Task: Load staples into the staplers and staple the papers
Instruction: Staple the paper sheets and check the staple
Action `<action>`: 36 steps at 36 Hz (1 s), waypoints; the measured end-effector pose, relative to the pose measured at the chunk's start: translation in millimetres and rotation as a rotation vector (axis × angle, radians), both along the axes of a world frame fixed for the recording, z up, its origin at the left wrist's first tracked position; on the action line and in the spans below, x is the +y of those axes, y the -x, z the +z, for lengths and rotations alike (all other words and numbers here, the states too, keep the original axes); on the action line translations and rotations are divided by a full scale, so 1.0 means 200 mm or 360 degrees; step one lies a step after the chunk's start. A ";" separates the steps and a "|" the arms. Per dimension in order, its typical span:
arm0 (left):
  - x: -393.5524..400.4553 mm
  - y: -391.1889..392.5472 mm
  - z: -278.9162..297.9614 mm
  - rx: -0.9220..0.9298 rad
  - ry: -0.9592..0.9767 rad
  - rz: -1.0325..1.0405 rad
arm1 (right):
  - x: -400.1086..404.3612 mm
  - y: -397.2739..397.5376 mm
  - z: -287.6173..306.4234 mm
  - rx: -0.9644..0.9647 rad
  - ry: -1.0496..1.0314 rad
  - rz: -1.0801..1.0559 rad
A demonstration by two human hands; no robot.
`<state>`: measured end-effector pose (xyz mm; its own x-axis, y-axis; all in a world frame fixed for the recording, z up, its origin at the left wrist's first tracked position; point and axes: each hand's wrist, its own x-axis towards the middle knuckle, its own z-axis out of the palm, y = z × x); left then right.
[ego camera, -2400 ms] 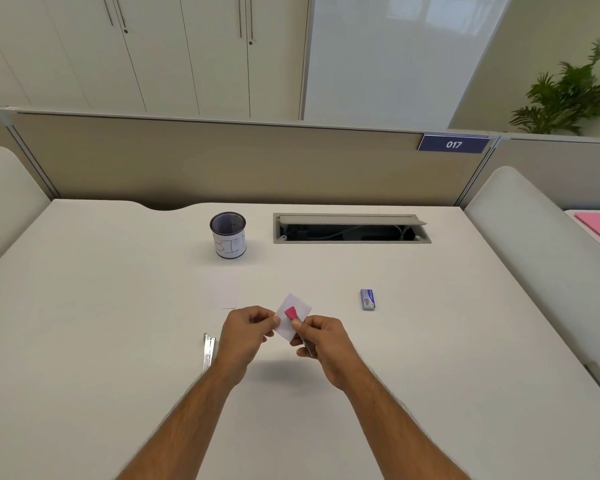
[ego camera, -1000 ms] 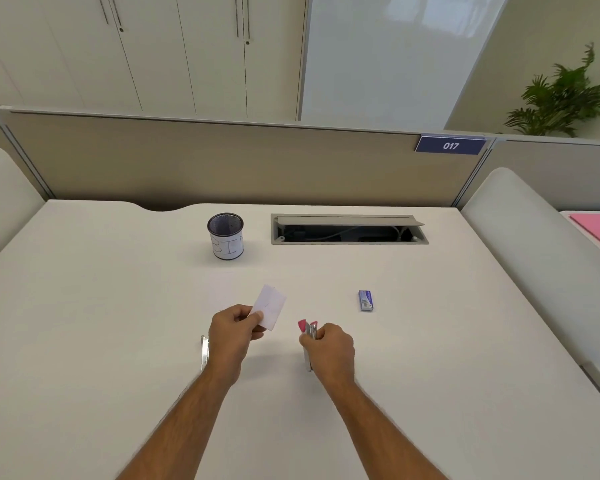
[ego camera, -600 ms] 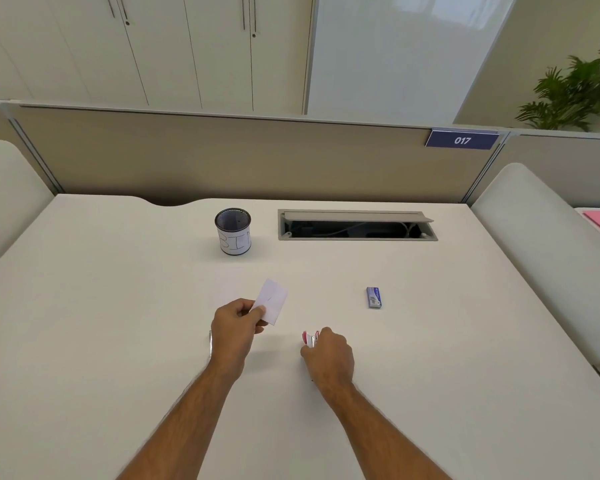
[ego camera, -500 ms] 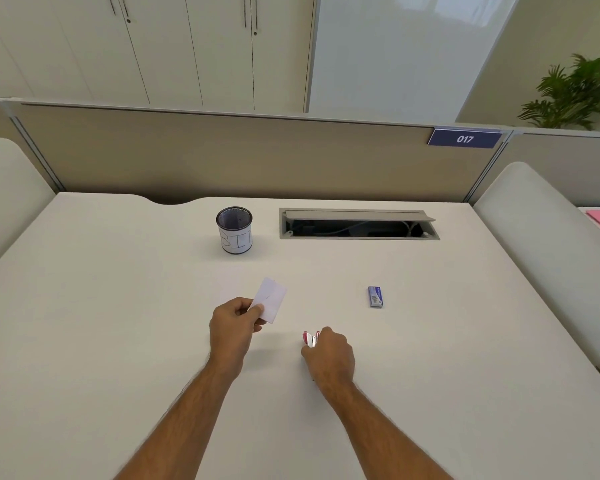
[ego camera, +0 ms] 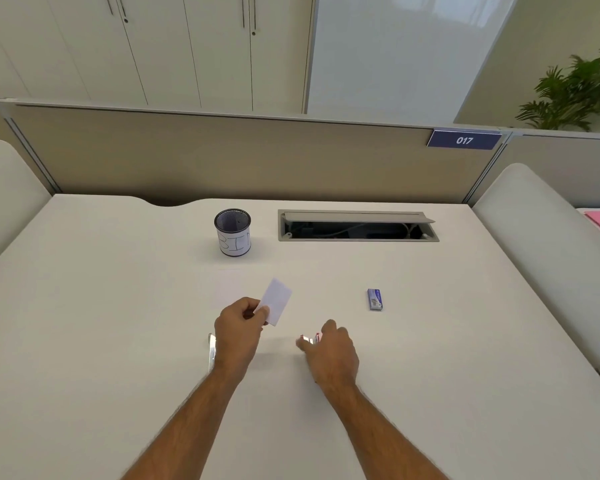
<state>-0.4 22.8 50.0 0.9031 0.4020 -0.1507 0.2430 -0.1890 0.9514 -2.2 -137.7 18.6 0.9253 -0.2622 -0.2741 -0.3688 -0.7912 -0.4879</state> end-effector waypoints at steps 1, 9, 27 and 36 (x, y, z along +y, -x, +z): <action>-0.01 0.00 0.01 -0.0046 -0.0107 -0.0003 | 0.01 -0.01 0.03 -0.0079 -0.0108 -0.0052; -0.11 0.01 0.07 -0.0509 -0.0548 -0.0018 | 0.09 -0.09 0.38 -0.0206 -0.1210 -0.0505; -0.15 -0.03 0.19 -0.0405 0.0181 -0.0034 | 0.01 -0.15 0.43 -0.0242 -0.1752 -0.0365; -0.17 -0.06 0.23 -0.0390 0.0143 -0.0022 | 0.01 -0.15 0.44 -0.0249 -0.1784 -0.0284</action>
